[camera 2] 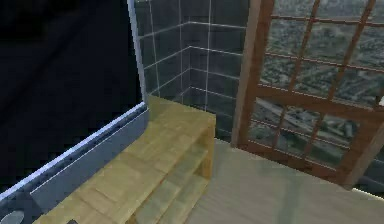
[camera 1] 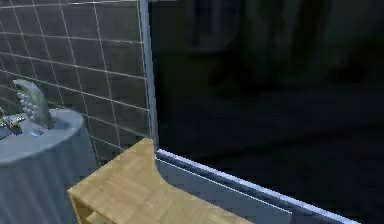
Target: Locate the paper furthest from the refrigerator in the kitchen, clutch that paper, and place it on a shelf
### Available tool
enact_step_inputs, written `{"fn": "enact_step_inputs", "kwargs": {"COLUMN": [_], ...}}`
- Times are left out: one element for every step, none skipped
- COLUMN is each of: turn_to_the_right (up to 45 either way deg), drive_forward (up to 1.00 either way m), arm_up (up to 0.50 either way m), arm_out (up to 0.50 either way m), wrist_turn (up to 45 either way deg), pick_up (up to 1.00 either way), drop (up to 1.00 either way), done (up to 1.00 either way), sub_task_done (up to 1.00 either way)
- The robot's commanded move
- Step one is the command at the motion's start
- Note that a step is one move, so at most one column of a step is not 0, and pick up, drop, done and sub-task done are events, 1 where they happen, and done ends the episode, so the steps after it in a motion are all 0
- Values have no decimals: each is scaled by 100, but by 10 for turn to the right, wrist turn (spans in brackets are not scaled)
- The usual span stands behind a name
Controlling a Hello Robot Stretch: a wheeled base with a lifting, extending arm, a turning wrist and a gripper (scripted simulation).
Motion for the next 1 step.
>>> {"fn": "enact_step_inputs", "kwargs": {"turn_to_the_right": [-450], "drive_forward": [0], "arm_up": [0], "arm_out": [0], "wrist_turn": [0], "pick_up": [0], "drop": [0], "done": [0], "sub_task_done": [0]}}
